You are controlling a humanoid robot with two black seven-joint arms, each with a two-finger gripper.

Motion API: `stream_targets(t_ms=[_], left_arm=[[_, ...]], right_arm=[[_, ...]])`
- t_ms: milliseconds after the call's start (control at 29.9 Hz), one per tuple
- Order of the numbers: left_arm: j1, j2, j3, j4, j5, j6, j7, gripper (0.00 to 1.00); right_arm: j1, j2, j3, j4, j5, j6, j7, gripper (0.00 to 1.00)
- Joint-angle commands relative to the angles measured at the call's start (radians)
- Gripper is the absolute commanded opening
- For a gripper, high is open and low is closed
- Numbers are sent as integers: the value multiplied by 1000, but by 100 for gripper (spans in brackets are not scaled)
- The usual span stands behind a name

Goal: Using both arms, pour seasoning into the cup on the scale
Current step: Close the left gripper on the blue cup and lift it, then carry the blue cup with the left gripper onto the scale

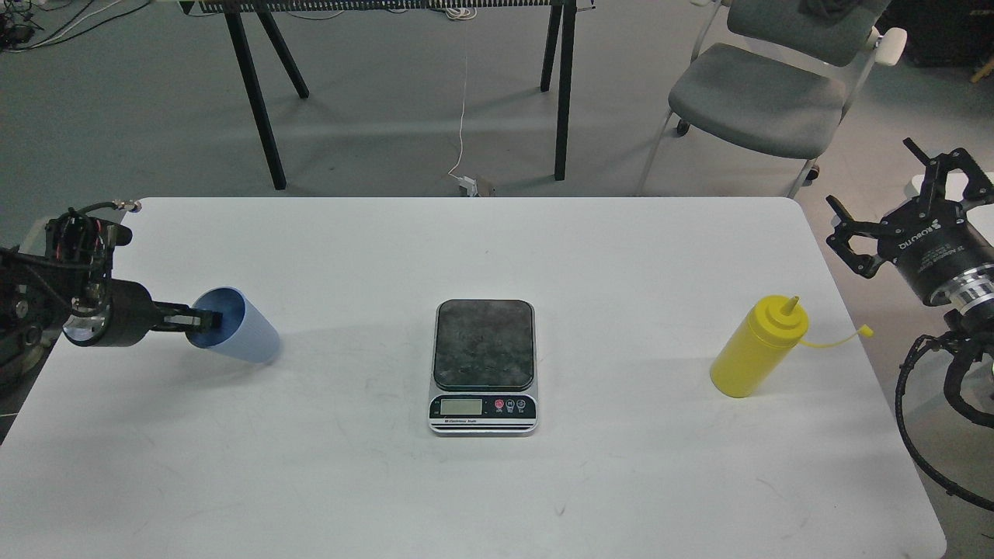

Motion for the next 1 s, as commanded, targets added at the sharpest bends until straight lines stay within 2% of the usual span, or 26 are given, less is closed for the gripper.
stream_targets(t_ms=[0,134,301,435,635,969], left_arm=[[-64,39,-2,-98,21,-13,0,5],[-159,60,-3,-191,29,-13,0,5],[-248,31,-3,-277,115,-13,0,6],[-288,-62,-6,-303,256,-13,0,6],[-380,-214,-5,-305,271,-13,0,7],[-370,-397,0,-303,342,-13,0,7]], right_arm=[[1,-4,3,0,0,0,0,99],[1,-5,6,2,0,0,0,99],[1,-5,6,0,0,0,0,99],[1,-7,6,0,0,0,0,99],[-2,-7,7,0,0,0,0,99],[-8,-25,10,-1,0,0,1,99]])
